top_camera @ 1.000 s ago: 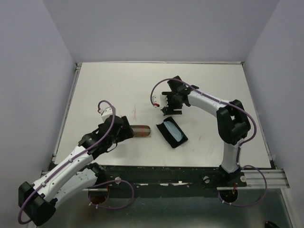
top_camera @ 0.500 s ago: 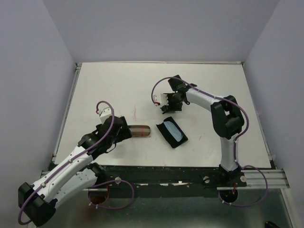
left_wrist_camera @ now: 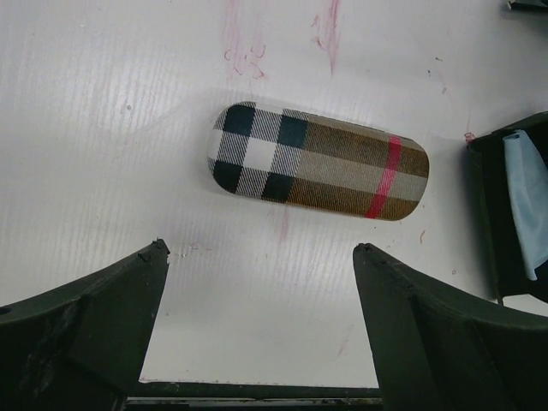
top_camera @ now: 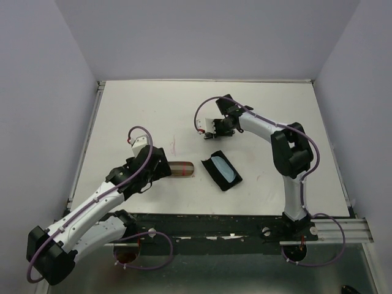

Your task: Organize the sunglasses

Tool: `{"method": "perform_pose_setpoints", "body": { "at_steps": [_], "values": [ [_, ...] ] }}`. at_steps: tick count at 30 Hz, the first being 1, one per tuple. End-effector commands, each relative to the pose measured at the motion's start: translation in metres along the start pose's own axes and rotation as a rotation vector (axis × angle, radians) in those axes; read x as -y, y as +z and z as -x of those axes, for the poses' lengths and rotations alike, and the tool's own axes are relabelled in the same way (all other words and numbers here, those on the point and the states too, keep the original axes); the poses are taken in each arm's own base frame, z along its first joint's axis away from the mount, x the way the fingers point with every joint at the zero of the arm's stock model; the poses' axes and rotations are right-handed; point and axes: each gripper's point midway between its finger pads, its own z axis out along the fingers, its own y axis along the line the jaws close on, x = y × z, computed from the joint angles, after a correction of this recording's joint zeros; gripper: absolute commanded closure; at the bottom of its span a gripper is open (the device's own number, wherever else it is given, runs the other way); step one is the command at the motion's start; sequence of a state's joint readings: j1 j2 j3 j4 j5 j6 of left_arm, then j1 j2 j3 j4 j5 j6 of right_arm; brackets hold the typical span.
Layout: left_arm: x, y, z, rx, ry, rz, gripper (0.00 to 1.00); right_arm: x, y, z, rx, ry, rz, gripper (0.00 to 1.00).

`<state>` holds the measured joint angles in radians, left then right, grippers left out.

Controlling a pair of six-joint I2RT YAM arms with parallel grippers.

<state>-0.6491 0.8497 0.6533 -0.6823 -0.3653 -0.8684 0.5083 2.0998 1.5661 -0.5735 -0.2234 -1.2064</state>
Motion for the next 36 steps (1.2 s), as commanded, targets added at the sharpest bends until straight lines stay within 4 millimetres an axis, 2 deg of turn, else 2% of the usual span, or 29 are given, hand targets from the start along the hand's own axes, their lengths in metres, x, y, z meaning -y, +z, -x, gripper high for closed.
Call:
{"method": "perform_pose_setpoints", "body": {
  "at_steps": [1, 6, 17, 20, 24, 27, 31, 32, 36],
  "values": [
    [0.011, -0.004, 0.017, 0.037, 0.002, -0.021, 0.02, -0.021, -0.005, -0.005, -0.003, 0.067, 0.057, 0.76],
    [0.017, -0.002, 0.019, 0.036, 0.0, -0.036, 0.01, -0.003, -0.03, 0.008, 0.038, 0.125, -0.048, 0.87],
    [0.02, 0.001, 0.015, 0.023, -0.02, -0.045, 0.01, 0.021, -0.092, 0.052, 0.239, 0.224, -0.24, 0.96],
    [0.02, 0.001, 0.014, 0.018, -0.025, -0.049, 0.01, 0.038, -0.11, 0.059, 0.275, 0.306, -0.324, 0.96],
    [0.031, 0.001, 0.015, 0.01, -0.032, -0.091, 0.01, 0.063, -0.137, 0.071, 0.327, 0.42, -0.423, 0.96],
    [0.045, -0.003, 0.028, 0.031, -0.028, -0.13, 0.01, 0.084, -0.167, 0.084, 0.412, 0.539, -0.523, 0.97],
    [0.063, -0.019, 0.054, 0.085, -0.022, -0.186, 0.01, 0.111, -0.222, 0.103, 0.599, 0.821, -0.658, 0.98],
    [0.067, -0.023, 0.059, 0.102, -0.022, -0.207, 0.01, 0.114, -0.237, 0.108, 0.657, 0.884, -0.681, 0.98],
    [0.076, -0.041, 0.068, 0.149, -0.029, -0.303, 0.01, 0.104, -0.269, 0.118, 0.902, 1.205, -0.666, 0.98]
  ]
}}
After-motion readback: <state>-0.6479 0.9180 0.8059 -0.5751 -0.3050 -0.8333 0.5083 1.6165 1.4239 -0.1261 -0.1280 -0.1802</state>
